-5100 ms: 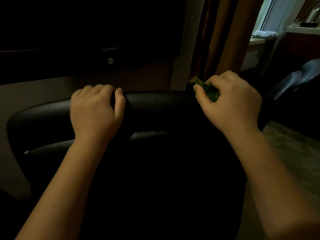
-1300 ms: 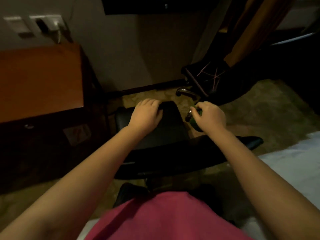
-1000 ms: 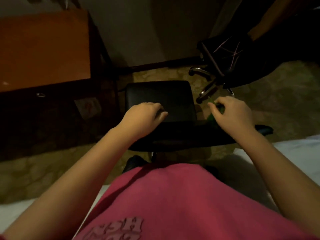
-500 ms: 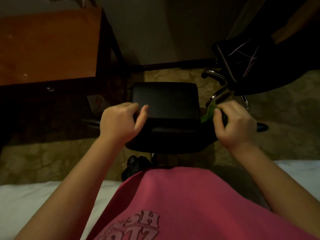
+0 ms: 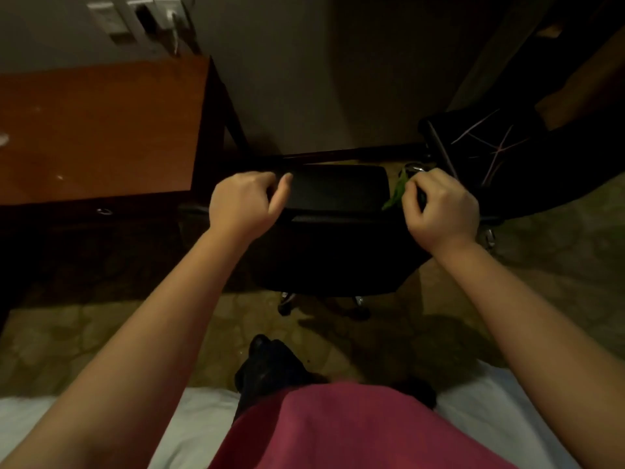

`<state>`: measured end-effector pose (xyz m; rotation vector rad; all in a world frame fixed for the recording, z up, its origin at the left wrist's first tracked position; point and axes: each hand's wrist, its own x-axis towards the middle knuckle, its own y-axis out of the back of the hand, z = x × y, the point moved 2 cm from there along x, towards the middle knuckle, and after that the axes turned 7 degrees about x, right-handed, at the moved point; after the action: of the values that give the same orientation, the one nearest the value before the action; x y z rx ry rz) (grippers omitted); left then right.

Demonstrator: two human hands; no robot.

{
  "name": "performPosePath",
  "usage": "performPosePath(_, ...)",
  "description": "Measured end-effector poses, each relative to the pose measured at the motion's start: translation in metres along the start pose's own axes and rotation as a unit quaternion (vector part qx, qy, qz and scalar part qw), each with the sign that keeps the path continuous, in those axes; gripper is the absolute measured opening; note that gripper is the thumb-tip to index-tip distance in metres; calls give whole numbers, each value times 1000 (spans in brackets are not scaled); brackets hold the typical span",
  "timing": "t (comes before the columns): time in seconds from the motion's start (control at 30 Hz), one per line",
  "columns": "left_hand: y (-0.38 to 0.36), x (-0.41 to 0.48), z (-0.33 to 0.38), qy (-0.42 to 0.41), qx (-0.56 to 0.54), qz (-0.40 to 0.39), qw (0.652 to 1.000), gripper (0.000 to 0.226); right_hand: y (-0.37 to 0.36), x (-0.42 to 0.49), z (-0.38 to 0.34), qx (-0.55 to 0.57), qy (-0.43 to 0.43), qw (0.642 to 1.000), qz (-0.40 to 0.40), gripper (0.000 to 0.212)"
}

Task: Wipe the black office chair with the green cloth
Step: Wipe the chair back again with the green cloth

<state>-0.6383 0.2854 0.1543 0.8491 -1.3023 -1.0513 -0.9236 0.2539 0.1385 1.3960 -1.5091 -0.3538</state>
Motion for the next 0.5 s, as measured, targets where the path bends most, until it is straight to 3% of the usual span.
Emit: performPosePath(0.5,-78,195,-22,-31,-54,-96,993,47,-52,143,66,-28,-87,996,-17,30)
